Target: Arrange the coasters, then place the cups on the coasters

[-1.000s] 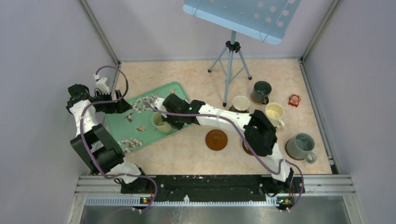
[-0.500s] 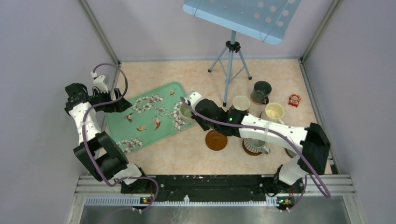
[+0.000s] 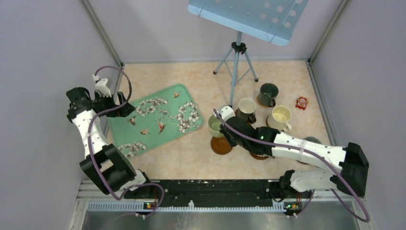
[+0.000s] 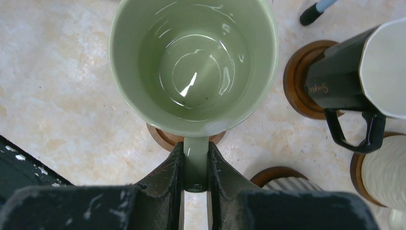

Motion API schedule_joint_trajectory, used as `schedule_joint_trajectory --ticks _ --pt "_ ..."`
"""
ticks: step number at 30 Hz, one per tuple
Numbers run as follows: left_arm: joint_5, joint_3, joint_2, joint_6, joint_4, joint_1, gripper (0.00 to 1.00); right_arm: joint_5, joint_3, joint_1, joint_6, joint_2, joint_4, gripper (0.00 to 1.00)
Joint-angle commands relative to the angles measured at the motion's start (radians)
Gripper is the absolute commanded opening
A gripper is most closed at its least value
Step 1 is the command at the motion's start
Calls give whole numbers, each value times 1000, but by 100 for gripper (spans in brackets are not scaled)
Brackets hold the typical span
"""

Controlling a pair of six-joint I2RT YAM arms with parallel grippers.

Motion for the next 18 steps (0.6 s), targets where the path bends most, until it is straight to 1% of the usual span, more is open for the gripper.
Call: schedule_joint_trajectory --ticks 1,7,18 --pt "-12 -26 -40 -8 26 4 99 32 -37 -5 93 -99 67 0" --pt "-27 -72 -71 -8 49 4 99 23 -135 -5 144 -122 92 0" --pt "-37 -106 -126 -16 65 4 99 -2 -196 -5 170 -123 151 0"
